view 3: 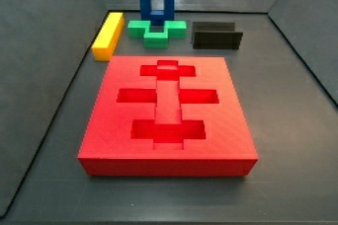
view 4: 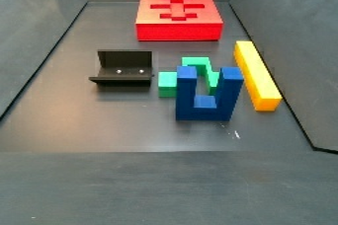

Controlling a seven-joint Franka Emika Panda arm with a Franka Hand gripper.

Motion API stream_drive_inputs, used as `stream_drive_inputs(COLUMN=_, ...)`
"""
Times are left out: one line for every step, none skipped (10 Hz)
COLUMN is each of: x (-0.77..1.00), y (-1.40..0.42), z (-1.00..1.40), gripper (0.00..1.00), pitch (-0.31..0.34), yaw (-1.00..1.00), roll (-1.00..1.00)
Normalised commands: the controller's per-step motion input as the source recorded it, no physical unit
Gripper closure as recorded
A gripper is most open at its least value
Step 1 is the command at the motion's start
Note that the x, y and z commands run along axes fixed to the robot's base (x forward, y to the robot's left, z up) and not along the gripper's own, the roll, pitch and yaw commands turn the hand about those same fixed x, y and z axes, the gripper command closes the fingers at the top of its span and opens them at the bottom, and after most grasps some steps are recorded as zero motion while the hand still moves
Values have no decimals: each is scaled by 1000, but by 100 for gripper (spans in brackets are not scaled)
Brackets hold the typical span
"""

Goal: Pick up the purple object. Move up. Move to above the board. Insert the purple object.
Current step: Insert the purple object.

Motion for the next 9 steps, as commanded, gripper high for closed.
stream_drive_inputs(x=60, y=-271, z=-260, gripper=100, pitch=0, yaw=0, roll=107)
stream_drive_inputs(x=117, y=-266, z=-243, gripper=100, pitch=0, yaw=0, roll=133)
stream_drive_inputs(x=203, y=-231, z=-197, gripper=100, pitch=0, yaw=0, roll=193)
stream_drive_inputs(x=343, y=-174, z=-191, gripper=100, pitch=19, yaw=46, roll=261)
stream_drive_inputs(x=340, y=-200, z=-246, gripper=100, pitch=0, yaw=71, roll=273)
stream_drive_inputs(x=343, y=-246, z=-291, gripper=100, pitch=0, yaw=66, roll=249)
stream_drive_inputs(x=371, y=-380, z=-469, gripper=100, pitch=0, yaw=100, roll=147)
stream_drive_inputs(x=311, y=-409, z=-577, gripper=100, pitch=-19, yaw=106, roll=7)
stream_drive_inputs(x=257, y=-391, z=-434, gripper=100, pitch=-13, yaw=54, roll=-76)
